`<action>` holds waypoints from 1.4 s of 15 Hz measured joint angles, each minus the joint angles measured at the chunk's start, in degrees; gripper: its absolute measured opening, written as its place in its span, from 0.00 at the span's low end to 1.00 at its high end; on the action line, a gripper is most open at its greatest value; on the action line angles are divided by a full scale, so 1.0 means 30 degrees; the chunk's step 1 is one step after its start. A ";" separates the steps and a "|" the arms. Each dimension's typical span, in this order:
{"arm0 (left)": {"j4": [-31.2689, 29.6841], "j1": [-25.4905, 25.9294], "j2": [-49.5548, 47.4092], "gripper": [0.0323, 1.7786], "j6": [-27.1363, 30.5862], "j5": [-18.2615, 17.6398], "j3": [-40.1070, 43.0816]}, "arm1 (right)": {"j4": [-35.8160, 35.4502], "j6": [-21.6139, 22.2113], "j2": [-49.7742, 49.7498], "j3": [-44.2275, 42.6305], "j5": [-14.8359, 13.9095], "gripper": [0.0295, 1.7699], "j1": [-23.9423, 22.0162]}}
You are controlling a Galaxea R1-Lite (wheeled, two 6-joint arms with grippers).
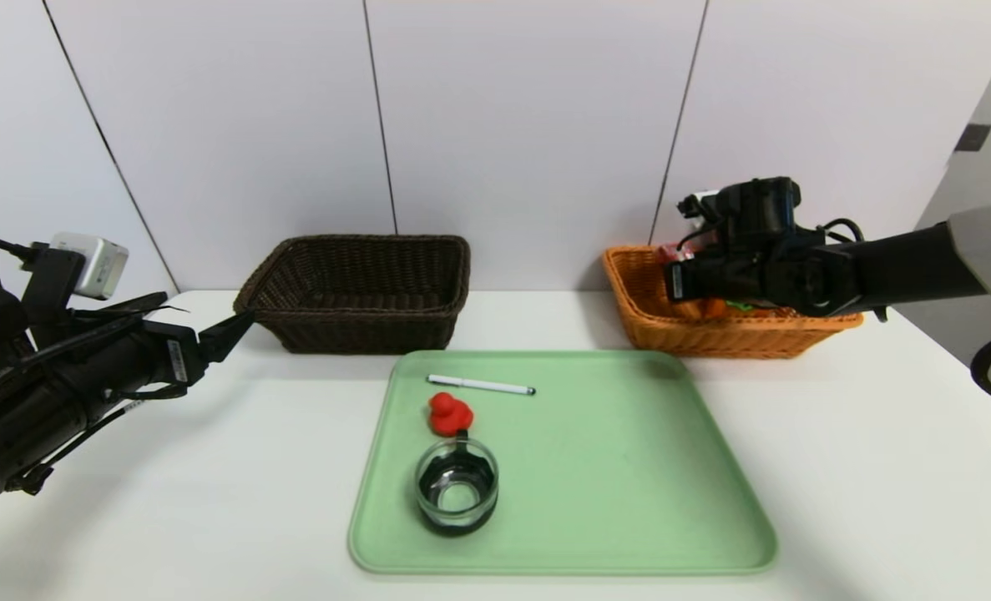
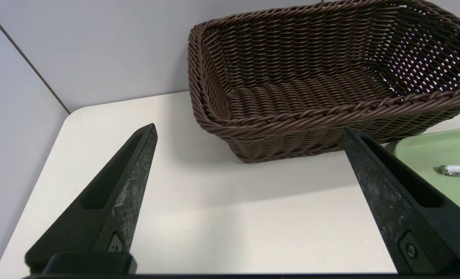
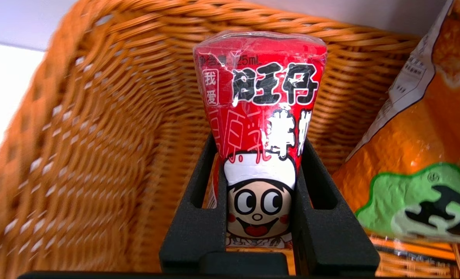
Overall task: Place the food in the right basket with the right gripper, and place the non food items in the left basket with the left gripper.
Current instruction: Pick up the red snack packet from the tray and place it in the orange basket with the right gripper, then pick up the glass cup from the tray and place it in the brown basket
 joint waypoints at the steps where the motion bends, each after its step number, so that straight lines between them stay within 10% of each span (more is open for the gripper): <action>1: 0.0000 -0.0008 0.0004 0.95 0.0000 0.0000 0.0000 | -0.0098 -0.0008 0.0199 -0.0037 -0.0033 0.24 -0.0008; 5: 0.0000 -0.0008 0.0037 0.95 0.0008 0.0008 -0.0012 | 0.0122 0.0008 0.0475 -0.0069 -0.0033 0.24 -0.0028; 13: 0.0000 -0.0008 0.0012 0.95 -0.0028 0.0000 -0.0028 | -0.0825 -0.0016 0.0549 -0.0203 -0.0179 0.70 -0.0053; 21: -0.0008 0.0236 -0.0219 0.95 0.0089 0.0053 -0.0085 | -0.0772 -0.0451 -0.3300 0.0744 -0.0142 0.87 -0.0301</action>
